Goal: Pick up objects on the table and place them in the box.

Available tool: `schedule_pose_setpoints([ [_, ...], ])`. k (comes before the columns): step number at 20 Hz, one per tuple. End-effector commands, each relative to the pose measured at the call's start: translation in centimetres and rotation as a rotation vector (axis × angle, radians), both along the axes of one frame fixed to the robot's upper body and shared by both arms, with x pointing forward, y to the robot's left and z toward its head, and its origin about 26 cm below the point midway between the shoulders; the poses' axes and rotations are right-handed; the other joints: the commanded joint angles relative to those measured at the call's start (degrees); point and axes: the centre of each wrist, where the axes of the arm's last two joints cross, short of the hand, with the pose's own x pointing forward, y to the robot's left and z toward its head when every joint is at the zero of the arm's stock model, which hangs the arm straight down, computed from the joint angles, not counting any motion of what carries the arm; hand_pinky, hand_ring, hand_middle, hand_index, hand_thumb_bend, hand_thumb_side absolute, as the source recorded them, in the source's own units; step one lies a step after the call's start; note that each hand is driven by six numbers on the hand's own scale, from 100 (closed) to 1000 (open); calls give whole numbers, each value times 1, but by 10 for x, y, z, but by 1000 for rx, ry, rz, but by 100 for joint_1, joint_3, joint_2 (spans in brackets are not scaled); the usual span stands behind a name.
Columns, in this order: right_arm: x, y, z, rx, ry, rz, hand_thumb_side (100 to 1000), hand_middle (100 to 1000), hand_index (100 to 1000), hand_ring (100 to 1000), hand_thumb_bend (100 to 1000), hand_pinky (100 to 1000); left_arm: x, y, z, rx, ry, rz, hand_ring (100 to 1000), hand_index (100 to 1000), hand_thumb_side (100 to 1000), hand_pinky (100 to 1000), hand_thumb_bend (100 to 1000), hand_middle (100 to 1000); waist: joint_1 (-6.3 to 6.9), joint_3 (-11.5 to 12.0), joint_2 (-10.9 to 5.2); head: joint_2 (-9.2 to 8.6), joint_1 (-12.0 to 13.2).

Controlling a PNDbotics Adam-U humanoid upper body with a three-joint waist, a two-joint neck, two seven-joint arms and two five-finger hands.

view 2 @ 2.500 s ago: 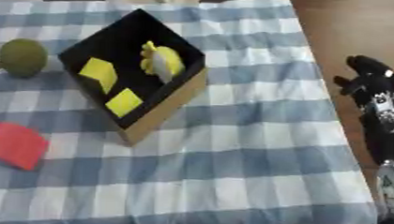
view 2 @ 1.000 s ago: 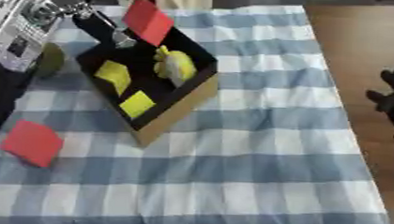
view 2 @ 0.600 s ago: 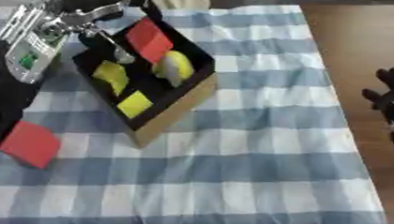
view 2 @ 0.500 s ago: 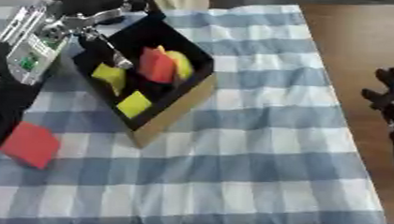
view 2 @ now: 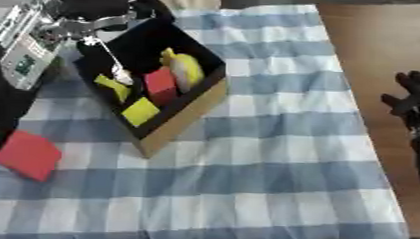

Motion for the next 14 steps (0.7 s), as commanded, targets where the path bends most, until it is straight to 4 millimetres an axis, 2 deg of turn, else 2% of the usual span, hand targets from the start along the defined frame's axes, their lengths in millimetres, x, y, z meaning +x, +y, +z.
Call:
schedule_pose_setpoints([
  [1, -2, -2, 7, -13, -17, -6, 616, 451, 828, 1000, 100, 872, -10, 16, 28, -56, -99, 11, 910, 907, 267, 931, 704, 821, 62, 19, -170, 52, -40],
  [3, -4, -3, 6, -16, -16, -14, 615, 451, 828, 1000, 100, 872, -21, 27, 43, -100, -145, 5, 894, 895, 285, 919, 703, 805, 74, 58, -184, 76, -74],
  [7, -6, -6, 5, -26, -11, -32, 613, 450, 828, 1000, 100, 872, -55, 65, 63, -136, -193, 17, 889, 894, 313, 915, 719, 805, 112, 190, -233, 83, -233],
  [10, -7, -8, 5, -31, -10, -36, 612, 450, 828, 1000, 100, 872, -79, 90, 62, -142, -164, 47, 886, 892, 326, 914, 721, 803, 126, 281, -275, 84, -335],
  [14, -8, -8, 5, -33, -9, -34, 612, 451, 828, 1000, 100, 873, -109, 111, 46, -100, -67, 93, 887, 893, 338, 914, 730, 803, 126, 331, -301, 84, -367],
])
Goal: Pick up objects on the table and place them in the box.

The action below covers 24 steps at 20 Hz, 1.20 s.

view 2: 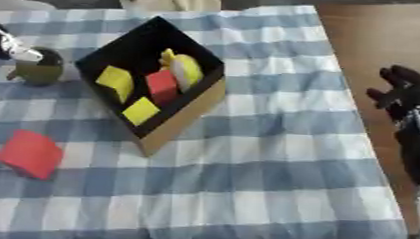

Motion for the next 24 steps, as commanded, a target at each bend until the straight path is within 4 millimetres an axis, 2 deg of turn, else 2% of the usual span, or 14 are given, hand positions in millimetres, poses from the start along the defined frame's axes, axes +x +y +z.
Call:
schedule_pose_setpoints([
  [1, -2, -3, 10, -32, -21, 0, 612, 450, 829, 1000, 100, 873, -29, 14, 10, 39, 19, 24, 887, 893, 341, 914, 732, 803, 61, 9, -177, 30, -33],
  [5, -2, -3, 9, -33, -16, -3, 613, 449, 829, 1000, 100, 874, -52, 22, -2, 84, 111, 61, 887, 883, 354, 917, 751, 791, 50, 11, -161, 30, -7],
  [9, -2, -3, 9, -33, -15, -5, 614, 449, 829, 1000, 100, 874, -66, 30, -9, 129, 183, 102, 890, 875, 397, 930, 761, 783, 52, 1, -138, 30, 3],
  [14, -1, -2, 9, -32, -15, -6, 614, 448, 830, 1000, 100, 875, -70, 40, -21, 182, 243, 129, 897, 873, 466, 942, 757, 782, 53, -7, -116, 30, 55],
  [24, -1, 0, 7, -24, -10, 1, 616, 447, 831, 1000, 100, 876, -70, 42, -38, 167, 324, 197, 895, 905, 449, 935, 732, 784, 6, -8, -101, 30, 297],
])
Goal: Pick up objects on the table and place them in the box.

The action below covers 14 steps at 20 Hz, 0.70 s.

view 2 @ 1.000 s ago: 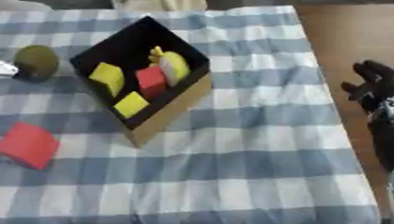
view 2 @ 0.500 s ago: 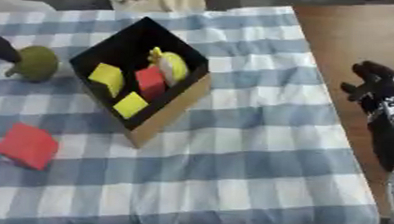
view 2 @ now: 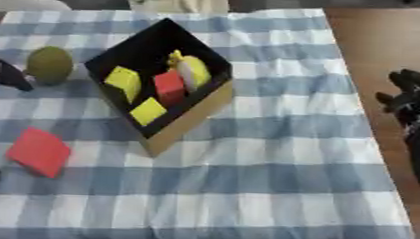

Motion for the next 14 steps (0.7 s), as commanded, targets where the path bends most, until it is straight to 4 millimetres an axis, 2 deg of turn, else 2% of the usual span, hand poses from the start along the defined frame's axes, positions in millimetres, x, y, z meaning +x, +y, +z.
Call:
schedule_pose_setpoints([
  [1, 0, 1, 7, -16, -17, 6, 615, 446, 831, 1000, 100, 877, -1, 0, 7, -7, -12, 36, 894, 907, 445, 933, 731, 784, 1, -4, -86, 30, 48],
  [7, 0, 3, 6, -13, -8, 9, 618, 444, 830, 1000, 100, 878, 11, 1, -8, -50, 52, 84, 889, 915, 415, 924, 727, 796, -10, -44, -49, 30, 51],
  [14, 1, 4, 6, -9, -3, 9, 621, 441, 829, 1000, 100, 879, 21, 3, -22, -10, 127, 82, 893, 912, 374, 927, 745, 809, -7, -87, -6, 30, 55],
])
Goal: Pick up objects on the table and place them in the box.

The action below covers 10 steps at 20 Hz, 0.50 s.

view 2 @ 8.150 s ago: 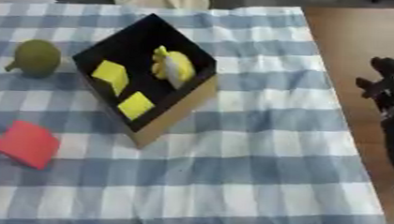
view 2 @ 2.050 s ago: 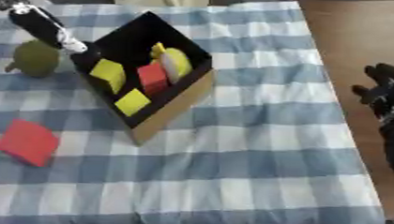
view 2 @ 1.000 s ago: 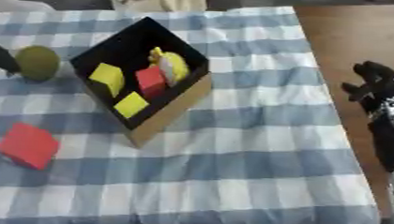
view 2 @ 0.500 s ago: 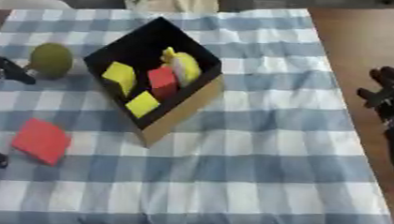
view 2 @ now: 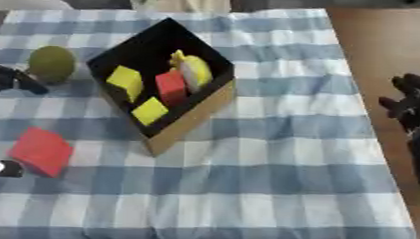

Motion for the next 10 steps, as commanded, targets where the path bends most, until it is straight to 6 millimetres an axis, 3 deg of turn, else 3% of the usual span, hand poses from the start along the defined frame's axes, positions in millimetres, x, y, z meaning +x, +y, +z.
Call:
schedule_pose_setpoints([
  [1, 0, 0, 8, -20, -18, 2, 621, 441, 829, 1000, 100, 879, 4, 4, 4, 37, 10, 1, 893, 911, 367, 928, 750, 810, -6, -9, -8, 30, 16],
  [10, 1, 2, 8, -13, -12, 7, 623, 439, 828, 1000, 100, 880, 14, 9, -6, 76, 73, 9, 890, 902, 327, 927, 744, 800, -15, -16, -1, 30, 30],
])
